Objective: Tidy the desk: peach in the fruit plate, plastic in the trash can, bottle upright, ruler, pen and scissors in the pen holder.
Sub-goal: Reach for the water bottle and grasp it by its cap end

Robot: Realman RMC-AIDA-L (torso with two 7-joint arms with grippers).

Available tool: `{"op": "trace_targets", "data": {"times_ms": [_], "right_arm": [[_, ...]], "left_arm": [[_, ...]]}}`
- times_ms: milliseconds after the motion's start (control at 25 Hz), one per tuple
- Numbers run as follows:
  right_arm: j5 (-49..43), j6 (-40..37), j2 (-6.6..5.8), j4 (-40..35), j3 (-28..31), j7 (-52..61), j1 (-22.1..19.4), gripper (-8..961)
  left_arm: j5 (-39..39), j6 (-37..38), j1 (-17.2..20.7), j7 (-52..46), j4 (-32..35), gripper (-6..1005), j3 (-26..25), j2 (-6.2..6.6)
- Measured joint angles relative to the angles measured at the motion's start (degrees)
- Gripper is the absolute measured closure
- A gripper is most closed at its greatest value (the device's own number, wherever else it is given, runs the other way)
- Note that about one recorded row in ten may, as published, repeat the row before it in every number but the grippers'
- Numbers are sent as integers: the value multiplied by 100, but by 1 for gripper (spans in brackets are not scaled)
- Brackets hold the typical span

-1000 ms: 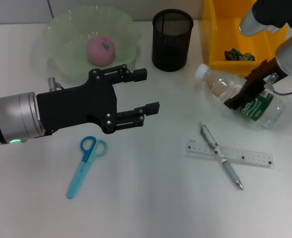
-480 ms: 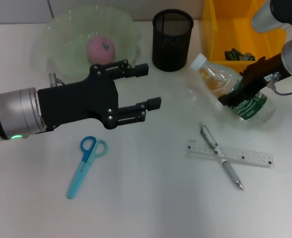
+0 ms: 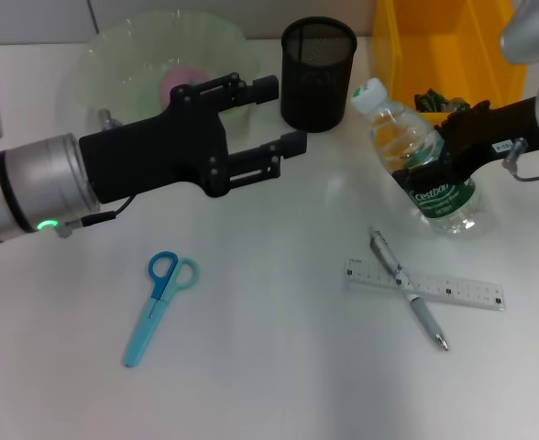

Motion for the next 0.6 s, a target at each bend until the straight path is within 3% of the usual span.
{"op": "trace_targets", "data": {"times_ms": [280,600], "right_arm": [[449,-2,2,-120,12,-479,-276,167],[828,-49,0,-153,64,-790,-371,168]], "left_arm": [[-1,-665,-259,-653,-60,303,198,4],[-13,-770,-363,-663,-88,304,363,-9]]}}
